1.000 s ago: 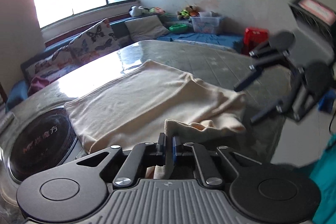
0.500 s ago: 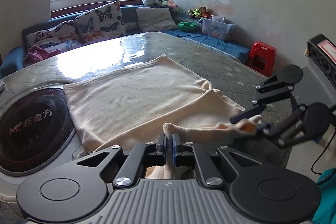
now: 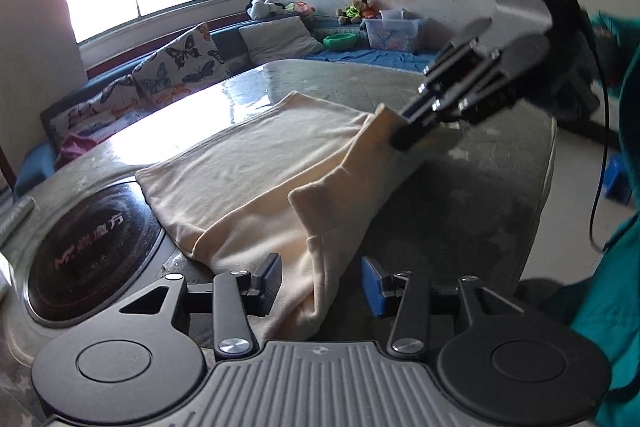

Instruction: Fold clothes

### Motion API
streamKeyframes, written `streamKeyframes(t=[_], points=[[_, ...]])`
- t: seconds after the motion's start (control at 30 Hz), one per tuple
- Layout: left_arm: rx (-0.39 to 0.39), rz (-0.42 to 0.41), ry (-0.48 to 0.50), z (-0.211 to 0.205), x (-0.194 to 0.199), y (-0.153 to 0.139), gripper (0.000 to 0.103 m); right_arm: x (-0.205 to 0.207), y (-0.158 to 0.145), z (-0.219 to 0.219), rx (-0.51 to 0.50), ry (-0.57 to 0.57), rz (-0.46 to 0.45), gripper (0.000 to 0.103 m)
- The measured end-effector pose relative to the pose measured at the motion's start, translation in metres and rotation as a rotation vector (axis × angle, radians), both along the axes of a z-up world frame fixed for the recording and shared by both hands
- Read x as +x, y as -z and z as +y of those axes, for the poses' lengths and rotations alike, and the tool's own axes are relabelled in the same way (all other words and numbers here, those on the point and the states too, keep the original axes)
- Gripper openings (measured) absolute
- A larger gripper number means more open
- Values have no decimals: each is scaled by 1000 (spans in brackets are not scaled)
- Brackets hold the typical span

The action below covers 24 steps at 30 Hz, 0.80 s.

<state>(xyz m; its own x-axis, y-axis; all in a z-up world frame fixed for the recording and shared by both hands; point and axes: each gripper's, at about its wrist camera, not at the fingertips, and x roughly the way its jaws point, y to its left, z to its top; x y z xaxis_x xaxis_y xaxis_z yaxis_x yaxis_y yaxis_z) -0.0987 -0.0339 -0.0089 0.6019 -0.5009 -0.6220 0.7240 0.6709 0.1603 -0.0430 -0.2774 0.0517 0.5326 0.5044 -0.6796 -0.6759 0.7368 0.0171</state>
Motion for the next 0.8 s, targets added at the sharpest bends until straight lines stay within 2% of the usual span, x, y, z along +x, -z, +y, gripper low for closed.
streamKeyframes(t=[0.07, 0.1, 0.13, 0.2, 0.47, 0.7, 0.8], points=[[36, -16, 9, -3, 1, 7, 39, 1, -1, 0, 2, 15, -3, 11], [48, -20, 6, -3, 2, 9, 23, 0, -1, -1, 7, 22, -3, 11], [60, -24, 1, -3, 4, 11, 13, 0, -1, -1, 12, 29, -2, 10], [31, -13, -14, 2, 7, 8, 8, -3, 0, -1, 23, 40, -6, 10], [-69, -34, -10, 10, -10, -23, 6, -26, -15, -9, 71, 40, -63, 9], [-145, -9, 30, 23, -54, -53, 6, -70, -38, -19, 98, 37, -83, 9], [-180, 0, 11, 30, -59, -61, 6, -92, -51, -19, 117, 14, -84, 9]])
